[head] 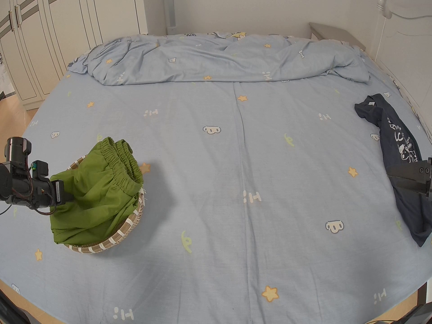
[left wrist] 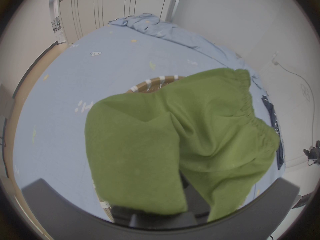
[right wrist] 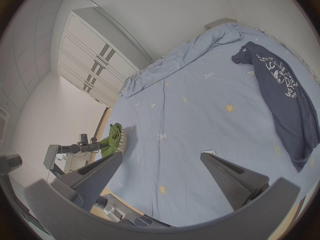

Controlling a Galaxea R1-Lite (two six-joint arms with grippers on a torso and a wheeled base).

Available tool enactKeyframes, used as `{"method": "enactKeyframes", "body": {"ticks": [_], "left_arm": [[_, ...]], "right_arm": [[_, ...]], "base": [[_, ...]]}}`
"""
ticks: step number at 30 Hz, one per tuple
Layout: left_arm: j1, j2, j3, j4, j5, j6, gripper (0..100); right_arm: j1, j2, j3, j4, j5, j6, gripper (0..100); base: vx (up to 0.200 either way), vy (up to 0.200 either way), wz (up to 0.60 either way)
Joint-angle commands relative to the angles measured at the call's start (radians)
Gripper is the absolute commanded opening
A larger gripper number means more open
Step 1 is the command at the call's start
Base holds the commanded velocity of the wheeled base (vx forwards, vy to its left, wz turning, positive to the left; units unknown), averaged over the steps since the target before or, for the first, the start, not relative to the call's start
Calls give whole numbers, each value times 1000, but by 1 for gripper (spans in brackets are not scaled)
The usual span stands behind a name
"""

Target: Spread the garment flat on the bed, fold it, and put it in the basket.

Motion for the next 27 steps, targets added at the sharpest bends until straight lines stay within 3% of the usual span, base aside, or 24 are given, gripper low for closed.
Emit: {"method": "enactKeyframes", "body": {"ticks": [1, 9, 10, 19, 27], "left_arm": [[-31, 66, -3, -4, 42, -2, 0], [-69, 115, -17, -8, 115, -3, 0], [-76, 114, -17, -8, 121, -3, 100], [-96, 46, -12, -8, 121, -9, 100], [-99, -201, 27, 5, 123, -5, 100]], "right_arm": [[5, 4, 5, 0, 0, 0, 100], [5, 4, 5, -1, 0, 0, 100], [5, 4, 5, -1, 0, 0, 100], [4, 4, 6, -1, 0, 0, 100], [-4, 3, 6, -3, -1, 0, 100]], "base": [[0, 0, 0], [0, 0, 0], [0, 0, 0], [0, 0, 0], [0, 0, 0]]}}
